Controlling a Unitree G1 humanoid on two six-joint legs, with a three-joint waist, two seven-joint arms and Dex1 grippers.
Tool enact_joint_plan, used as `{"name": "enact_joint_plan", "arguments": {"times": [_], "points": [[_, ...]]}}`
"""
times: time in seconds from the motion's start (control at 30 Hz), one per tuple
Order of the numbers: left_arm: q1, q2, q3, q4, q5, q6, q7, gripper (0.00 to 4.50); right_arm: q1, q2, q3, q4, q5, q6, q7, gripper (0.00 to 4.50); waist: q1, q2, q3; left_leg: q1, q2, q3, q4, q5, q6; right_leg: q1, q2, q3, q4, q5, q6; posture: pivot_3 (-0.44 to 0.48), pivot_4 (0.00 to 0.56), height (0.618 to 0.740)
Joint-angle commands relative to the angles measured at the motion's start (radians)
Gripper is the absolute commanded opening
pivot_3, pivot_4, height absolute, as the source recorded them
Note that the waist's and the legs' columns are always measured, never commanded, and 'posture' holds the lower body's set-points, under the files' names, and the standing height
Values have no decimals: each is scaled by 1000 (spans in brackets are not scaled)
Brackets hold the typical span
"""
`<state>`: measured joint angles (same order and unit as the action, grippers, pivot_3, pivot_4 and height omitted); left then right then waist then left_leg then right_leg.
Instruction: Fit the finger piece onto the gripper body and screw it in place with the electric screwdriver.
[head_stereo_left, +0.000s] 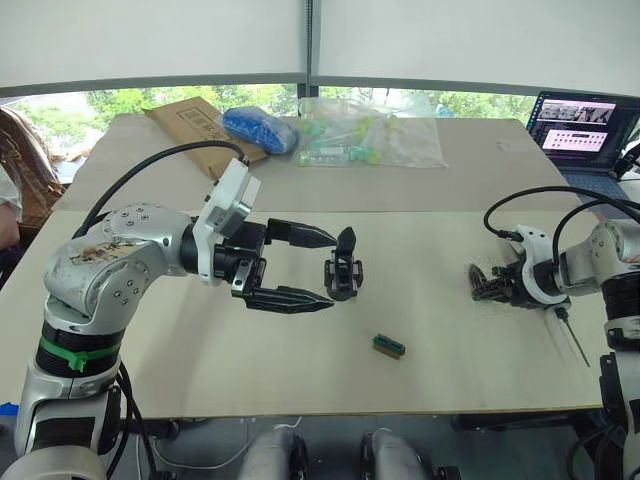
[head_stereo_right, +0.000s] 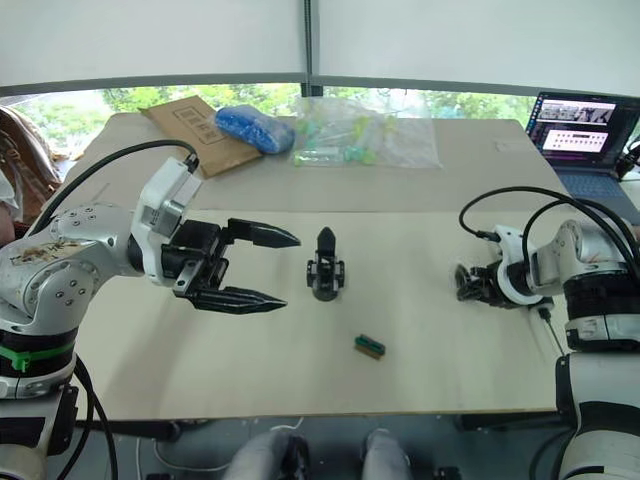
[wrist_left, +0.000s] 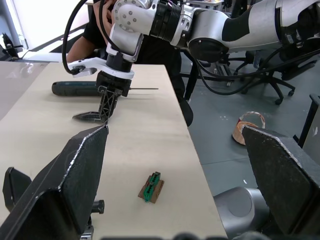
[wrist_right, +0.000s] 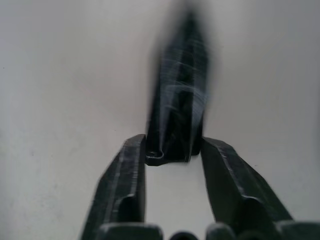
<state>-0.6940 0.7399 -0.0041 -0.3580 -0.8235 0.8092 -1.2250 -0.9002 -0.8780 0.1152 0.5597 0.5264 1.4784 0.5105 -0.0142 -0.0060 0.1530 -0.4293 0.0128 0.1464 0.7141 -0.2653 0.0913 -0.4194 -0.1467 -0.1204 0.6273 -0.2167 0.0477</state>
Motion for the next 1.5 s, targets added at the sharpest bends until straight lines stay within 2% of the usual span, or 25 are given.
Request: {"name": "enact_joint_plan", "arguments": {"times": [0.03,0.17,0.27,0.47,0.53,0.63,0.73,0.87,0.97,1.07,1.33,1.43,1.5], "points": [[-18,3,5,-2,3,-18,7,4500,-6,-22,34,12,-50,-71,74,1088,-1,0,0,0,0,0,0,0,0,0,0,0,0,0,0,0,150,732],[3,-15,23,38,-7,21,73,4500,79,-148,137,-186,-104,-363,361,1088,5,1,0,0,0,0,-1,0,0,-1,0,0,0,0,0,0,150,732],[24,-57,31,46,26,19,193,4500,144,-195,101,-356,-137,-645,496,1088,3,2,1,0,-1,0,-1,0,0,-2,-1,1,-1,-1,1,0,150,732],[-35,-279,116,134,-7,176,604,4500,186,-90,-39,-627,-160,-843,388,1088,4,1,1,1,0,-1,-1,1,-2,-1,0,1,2,0,1,0,150,732],[-52,-342,146,167,-4,189,695,4500,187,-42,-52,-688,-164,-841,352,1088,9,1,1,1,0,-1,-1,1,-2,0,0,0,2,0,0,0,150,732],[-91,-504,234,218,-72,208,882,4500,167,82,-49,-800,-150,-789,250,1088,20,1,1,0,0,-2,-1,1,-2,0,-1,0,1,0,0,0,150,732],[-98,-588,263,223,-91,215,979,4500,154,157,-28,-859,-180,-787,192,1088,28,1,1,0,-1,-2,0,1,-2,0,-1,-1,2,0,0,0,150,732],[-83,-651,260,174,-138,214,1034,4500,152,192,-7,-904,-209,-791,166,1088,28,1,1,0,-1,-2,0,1,-2,0,-1,-1,3,0,0,0,150,732],[-74,-679,261,147,-155,188,1055,3652,161,211,-8,-929,-202,-777,159,1088,25,1,1,0,-1,-2,0,1,-2,0,0,-1,2,0,0,0,150,732],[-70,-695,268,130,-176,163,1062,2233,170,220,-7,-947,-196,-767,158,1088,24,1,1,0,-1,-2,0,2,-2,0,0,-1,2,0,0,0,150,732],[-51,-700,262,110,-222,134,1086,2194,171,235,-9,-960,-201,-758,156,1088,25,1,1,0,-1,-2,0,2,-2,0,0,-1,2,0,0,0,150,732],[-47,-697,258,111,-236,121,1075,1394,165,244,-11,-958,-204,-763,150,1088,24,1,1,0,-1,-2,0,2,-2,0,0,-1,2,0,0,0,150,732],[-43,-700,257,112,-247,120,1079,464,165,248,-13,-960,-208,-768,147,1088,24,1,1,0,-1,-2,-1,2,-2,0,0,-1,2,0,0,0,150,732]]}}
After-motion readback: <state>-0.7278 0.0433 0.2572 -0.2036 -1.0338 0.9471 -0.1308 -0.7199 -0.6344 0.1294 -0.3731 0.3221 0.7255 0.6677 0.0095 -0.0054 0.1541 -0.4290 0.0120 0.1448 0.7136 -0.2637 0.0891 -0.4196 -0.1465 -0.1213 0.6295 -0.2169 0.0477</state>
